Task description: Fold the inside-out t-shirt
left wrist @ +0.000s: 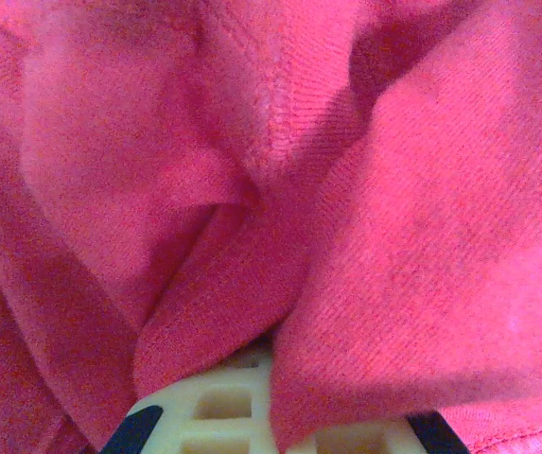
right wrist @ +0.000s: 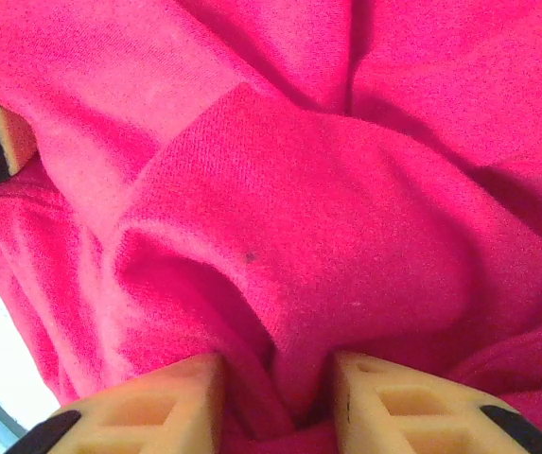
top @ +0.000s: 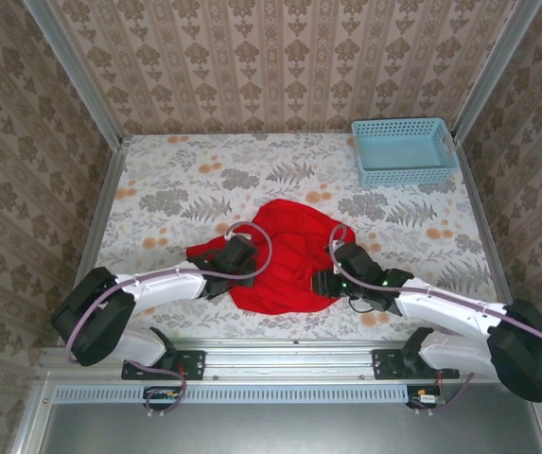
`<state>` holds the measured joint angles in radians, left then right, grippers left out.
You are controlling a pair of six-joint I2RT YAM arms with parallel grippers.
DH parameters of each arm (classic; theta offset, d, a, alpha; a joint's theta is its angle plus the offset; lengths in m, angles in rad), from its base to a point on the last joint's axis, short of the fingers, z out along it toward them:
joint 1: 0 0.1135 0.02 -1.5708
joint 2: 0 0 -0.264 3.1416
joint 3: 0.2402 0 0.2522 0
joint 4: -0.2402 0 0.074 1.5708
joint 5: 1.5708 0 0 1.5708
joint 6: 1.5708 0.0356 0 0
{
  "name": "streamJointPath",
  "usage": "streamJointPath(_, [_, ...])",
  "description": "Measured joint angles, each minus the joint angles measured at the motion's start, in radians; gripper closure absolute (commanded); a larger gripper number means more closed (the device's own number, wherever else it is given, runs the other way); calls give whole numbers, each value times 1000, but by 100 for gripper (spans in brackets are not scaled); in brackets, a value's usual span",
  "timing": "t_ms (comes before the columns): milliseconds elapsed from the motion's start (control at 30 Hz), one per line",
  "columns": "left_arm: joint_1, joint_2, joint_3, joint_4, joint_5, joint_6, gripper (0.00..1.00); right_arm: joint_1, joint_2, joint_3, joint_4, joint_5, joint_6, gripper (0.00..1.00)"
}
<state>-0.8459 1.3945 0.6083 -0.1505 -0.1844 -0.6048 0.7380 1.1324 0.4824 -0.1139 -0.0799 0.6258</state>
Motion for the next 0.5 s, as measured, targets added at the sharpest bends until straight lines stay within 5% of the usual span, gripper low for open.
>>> streamJointPath(200, [-5,1,0,0,-6,0,93,19,18,32,-40,39,-15,97])
streamJointPath(500, [-5,35,1,0,-23,0,93,32,-246,50,-300,279,-2,100])
